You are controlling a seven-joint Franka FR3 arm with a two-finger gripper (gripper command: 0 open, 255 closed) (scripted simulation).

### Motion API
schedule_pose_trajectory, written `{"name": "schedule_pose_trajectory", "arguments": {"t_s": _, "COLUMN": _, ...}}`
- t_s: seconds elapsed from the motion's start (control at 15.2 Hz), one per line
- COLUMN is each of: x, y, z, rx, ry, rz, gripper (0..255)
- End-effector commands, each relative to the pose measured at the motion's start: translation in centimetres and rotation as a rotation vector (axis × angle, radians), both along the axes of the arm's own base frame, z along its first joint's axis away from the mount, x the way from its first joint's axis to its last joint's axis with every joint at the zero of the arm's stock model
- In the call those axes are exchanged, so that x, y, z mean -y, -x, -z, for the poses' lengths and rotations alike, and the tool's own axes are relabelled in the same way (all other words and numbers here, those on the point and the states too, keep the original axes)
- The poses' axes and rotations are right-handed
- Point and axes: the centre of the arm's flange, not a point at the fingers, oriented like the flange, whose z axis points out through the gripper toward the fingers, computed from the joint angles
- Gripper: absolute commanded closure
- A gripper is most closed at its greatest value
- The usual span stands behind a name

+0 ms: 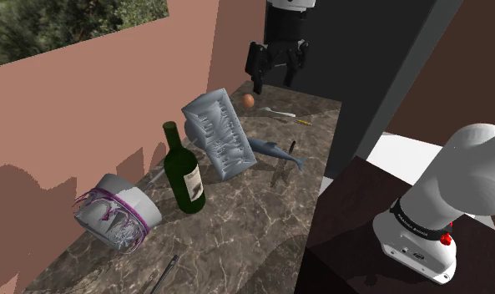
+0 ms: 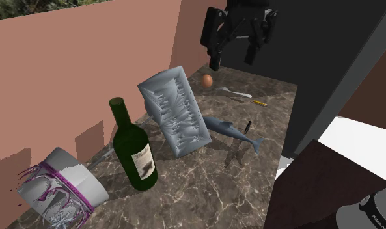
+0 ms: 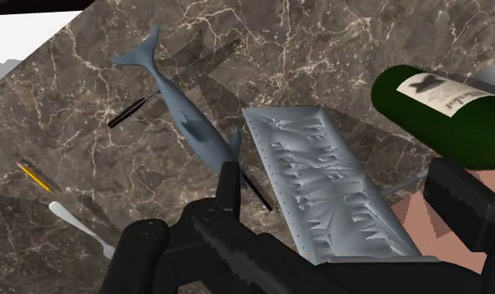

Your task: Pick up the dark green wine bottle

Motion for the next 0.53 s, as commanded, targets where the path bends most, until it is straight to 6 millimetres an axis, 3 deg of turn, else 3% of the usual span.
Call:
{"name": "schedule_pose_trajectory", "arguments": {"t_s": 0.0, "x": -2.6, "y": -1.2, "z": 0.4, "rx": 0.001, "ry": 0.003, "rz": 0.005, "gripper": 0}}
{"name": "schedule_pose_trajectory", "arguments": {"t_s": 0.46, "x": -10.9, "y": -5.4, "z": 2.0, "rx": 0.002, "ry": 0.019, "rz": 0.019, "gripper": 0}}
